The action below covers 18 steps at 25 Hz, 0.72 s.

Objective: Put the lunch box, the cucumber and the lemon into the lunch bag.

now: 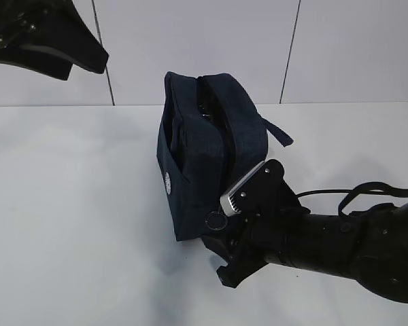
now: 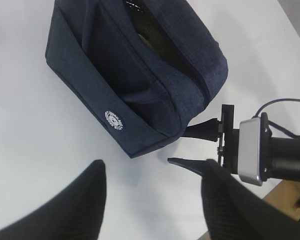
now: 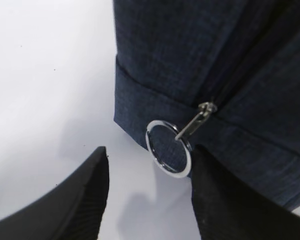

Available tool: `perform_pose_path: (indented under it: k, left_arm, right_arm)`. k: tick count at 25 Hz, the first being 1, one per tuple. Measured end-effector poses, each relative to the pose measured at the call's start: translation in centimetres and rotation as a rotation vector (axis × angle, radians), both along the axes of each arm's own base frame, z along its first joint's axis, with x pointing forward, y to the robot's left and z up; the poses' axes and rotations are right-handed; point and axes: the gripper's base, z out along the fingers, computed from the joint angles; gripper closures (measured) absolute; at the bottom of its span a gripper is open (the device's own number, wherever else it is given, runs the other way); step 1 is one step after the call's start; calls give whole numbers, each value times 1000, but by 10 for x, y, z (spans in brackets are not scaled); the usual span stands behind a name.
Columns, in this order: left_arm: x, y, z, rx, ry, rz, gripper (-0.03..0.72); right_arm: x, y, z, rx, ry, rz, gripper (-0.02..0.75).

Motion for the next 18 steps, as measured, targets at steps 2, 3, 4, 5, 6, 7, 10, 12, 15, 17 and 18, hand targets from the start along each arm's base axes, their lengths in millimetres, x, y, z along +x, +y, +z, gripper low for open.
perform_pose_path:
  k: [2,3,4,5,6,7,10,12,15,17,18]
  left_arm:
    - [2,3,0,-17,24,43,249]
    - [3,5,0,-29,34,62,249]
    - [4,8,1,-40,42,80,249]
    - [7,11,0,-53,52,100,249]
    - [8,15,1,-66,63,116,249]
    - [9,17,0,-78,77,127,249]
    - [13,28,0,-113,113,156,249]
    - [15,32,0,-136,133,154,249]
    - [20,35,-4,-156,148,157,249]
    - [23,36,-6,-159,155,157,251]
    - [23,36,-6,-159,156,155,252]
  right_arm:
    - [0,0,0,2,2,-2,334]
    - [0,0,0,2,2,-2,334]
    - [0,0,0,2,2,-2,334]
    - [0,0,0,2,2,-2,334]
    - [0,0,0,3,3,-3,334]
    - [0,0,0,3,3,-3,334]
    - [0,0,0,2,5,-2,335]
    - [-1,1,0,-5,0,15,335]
    - [-1,1,0,-8,-1,26,337]
    - [-1,1,0,-9,-2,27,337]
    - [-1,1,0,-6,-2,27,337]
